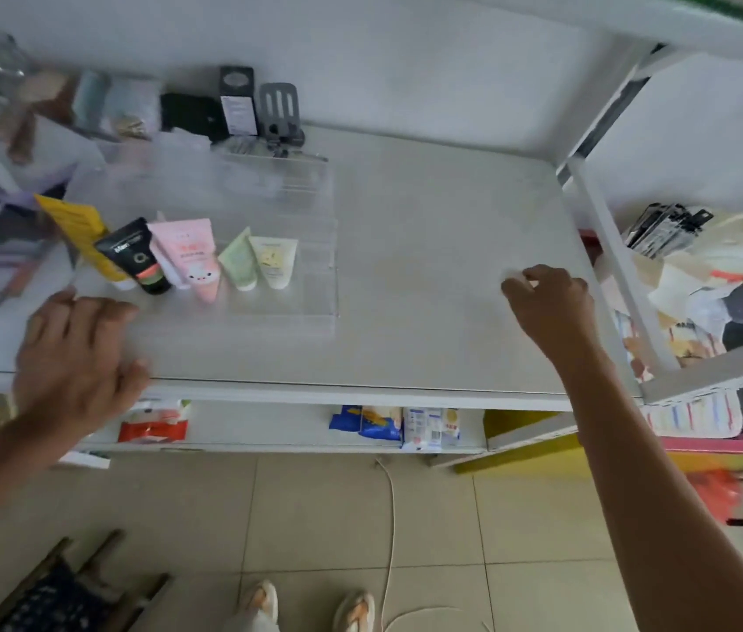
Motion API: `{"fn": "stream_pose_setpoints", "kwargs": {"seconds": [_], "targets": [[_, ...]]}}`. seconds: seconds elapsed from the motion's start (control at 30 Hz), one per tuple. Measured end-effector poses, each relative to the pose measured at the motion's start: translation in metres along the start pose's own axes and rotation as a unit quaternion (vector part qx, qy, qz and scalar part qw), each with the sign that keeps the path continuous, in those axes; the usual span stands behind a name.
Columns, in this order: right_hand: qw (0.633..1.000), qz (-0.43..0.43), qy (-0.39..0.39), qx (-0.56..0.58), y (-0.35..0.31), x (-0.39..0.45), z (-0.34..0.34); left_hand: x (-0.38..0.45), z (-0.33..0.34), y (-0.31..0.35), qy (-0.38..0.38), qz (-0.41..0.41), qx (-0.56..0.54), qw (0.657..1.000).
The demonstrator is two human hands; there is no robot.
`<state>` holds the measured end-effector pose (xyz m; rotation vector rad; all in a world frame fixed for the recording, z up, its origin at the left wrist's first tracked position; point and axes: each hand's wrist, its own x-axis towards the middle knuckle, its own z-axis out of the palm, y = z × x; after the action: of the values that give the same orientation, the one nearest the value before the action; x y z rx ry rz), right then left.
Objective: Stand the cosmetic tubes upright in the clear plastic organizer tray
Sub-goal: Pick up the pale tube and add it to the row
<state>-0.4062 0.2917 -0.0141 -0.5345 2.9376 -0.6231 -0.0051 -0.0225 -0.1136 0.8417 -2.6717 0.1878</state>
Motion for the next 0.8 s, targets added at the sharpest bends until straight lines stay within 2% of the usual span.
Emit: {"fn": "stream_pose_setpoints", "kwargs": {"seconds": [0.07, 0.13, 0.23, 0.37, 0.47, 0.6, 0.8], "targets": [[0.998, -0.036, -0.007, 0.059, -0.032, -0.019, -0.010, 0.003, -0.012, 0.011, 0.041, -0.004, -0.024, 0.999], [0.991, -0.095, -0.011, 0.093, -0.067, -0.045, -0.014, 0.001, -0.011, 0.005, -0.005, 0.005, -0.004, 1.000], [0.973, -0.176, -0.028, 0.144, -0.117, -0.092, -0.008, 0.000, -0.003, -0.002, 0.008, 0.037, -0.011, 0.999], [0.955, -0.252, -0.058, 0.143, -0.162, -0.121, 0.026, 0.000, 0.003, -0.010, 0.049, 0.069, -0.015, 0.996], [0.964, -0.222, -0.060, 0.135, -0.184, -0.122, 0.049, -0.002, 0.006, -0.014, 0.044, 0.073, -0.014, 0.996], [0.981, -0.184, -0.040, 0.050, -0.202, -0.120, 0.068, 0.000, 0.011, -0.015, 0.062, 0.083, -0.022, 0.994], [0.984, -0.162, -0.067, -0.020, -0.221, -0.117, 0.092, -0.002, 0.017, -0.016, 0.076, 0.082, -0.017, 0.994]]}}
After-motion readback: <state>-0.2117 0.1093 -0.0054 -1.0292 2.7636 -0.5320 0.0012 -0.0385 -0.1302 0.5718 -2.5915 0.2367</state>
